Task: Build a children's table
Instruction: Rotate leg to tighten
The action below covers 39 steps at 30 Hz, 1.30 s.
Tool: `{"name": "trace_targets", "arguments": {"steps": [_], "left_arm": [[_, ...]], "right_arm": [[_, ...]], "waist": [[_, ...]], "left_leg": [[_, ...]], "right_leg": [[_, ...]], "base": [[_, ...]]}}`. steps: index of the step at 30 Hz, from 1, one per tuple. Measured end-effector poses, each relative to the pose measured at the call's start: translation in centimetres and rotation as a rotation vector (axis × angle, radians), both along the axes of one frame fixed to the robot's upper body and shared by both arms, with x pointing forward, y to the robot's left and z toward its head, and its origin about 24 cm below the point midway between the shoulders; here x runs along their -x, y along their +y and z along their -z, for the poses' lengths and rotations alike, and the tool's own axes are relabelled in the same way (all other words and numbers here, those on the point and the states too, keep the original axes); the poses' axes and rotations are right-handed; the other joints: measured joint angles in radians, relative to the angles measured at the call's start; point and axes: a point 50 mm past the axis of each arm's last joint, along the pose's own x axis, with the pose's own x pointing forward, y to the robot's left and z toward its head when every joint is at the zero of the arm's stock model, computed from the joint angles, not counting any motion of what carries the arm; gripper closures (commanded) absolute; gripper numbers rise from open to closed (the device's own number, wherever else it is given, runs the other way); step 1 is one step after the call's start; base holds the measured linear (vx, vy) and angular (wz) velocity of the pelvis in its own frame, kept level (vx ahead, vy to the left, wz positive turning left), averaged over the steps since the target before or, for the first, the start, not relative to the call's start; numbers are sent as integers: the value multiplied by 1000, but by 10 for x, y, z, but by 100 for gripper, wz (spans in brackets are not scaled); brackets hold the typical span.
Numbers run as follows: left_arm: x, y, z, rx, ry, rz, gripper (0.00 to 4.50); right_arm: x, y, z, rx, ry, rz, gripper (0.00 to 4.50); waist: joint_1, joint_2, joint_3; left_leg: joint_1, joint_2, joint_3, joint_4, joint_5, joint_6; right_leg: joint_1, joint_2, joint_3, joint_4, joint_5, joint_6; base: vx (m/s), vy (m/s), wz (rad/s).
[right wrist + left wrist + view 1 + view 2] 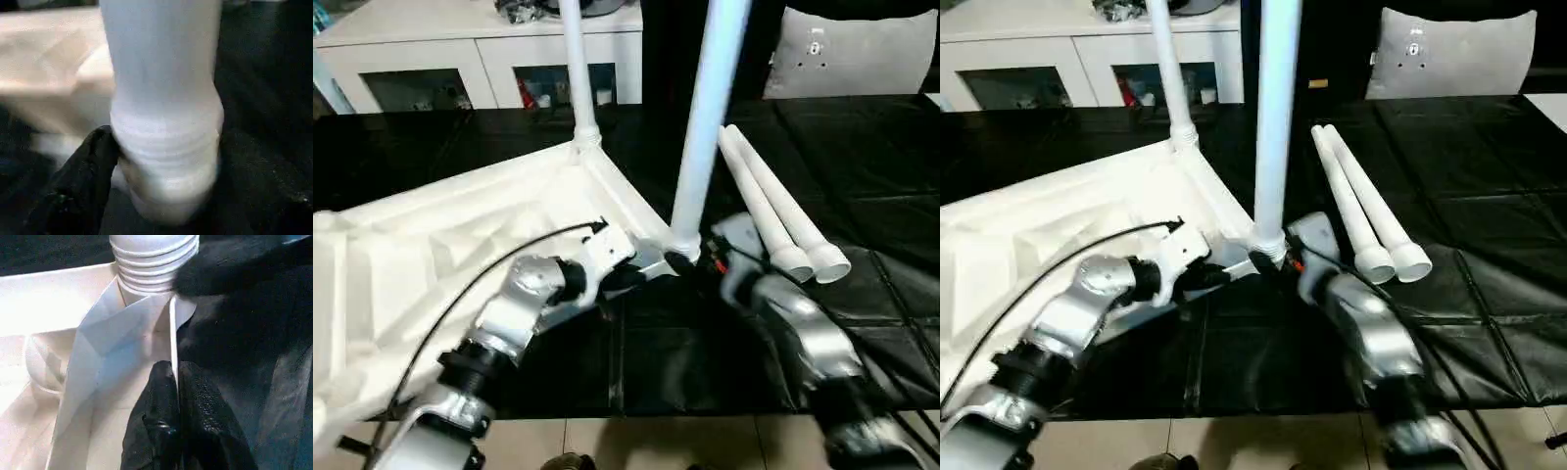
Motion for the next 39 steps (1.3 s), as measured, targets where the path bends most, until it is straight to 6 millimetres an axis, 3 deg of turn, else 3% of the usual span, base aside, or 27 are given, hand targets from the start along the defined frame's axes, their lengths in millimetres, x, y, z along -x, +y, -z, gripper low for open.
{"name": "trace_targets", "arguments": {"steps": [4,8,16,22,26,39], "left_arm": [[-3,3,0,-2,7,31,450],[-2,10,1,-12,7,115,450],[5,19,0,-71,11,349,450],[11,15,1,-86,25,474,450],[13,12,1,-98,24,534,450],[13,9,1,-105,18,585,450]], "right_arm": [[4,-8,-2,-5,-13,-50,14],[5,-21,-15,1,-64,-101,2],[14,-37,-32,94,-51,-335,2],[23,-27,-33,126,-11,-507,2],[25,-23,-31,126,4,-550,2],[28,-18,-26,106,64,-610,117]], "waist": [[-1,1,0],[5,2,0],[42,4,-1],[59,5,-2],[60,5,-2],[65,5,-2]], "left_leg": [[0,0,0,1,0,0],[0,1,0,2,0,0],[-1,1,0,6,-1,1],[0,1,0,11,-1,2],[0,1,0,14,-1,2],[0,1,0,15,-1,2]], "right_leg": [[0,0,0,1,0,0],[0,0,0,1,0,0],[2,0,-1,2,0,0],[2,-2,-1,6,0,0],[3,-2,-1,8,1,0],[3,-3,-1,10,1,0]], "base": [[0,0,0],[0,0,0],[0,0,0],[0,0,0],[0,0,0],[0,0,0]]}}
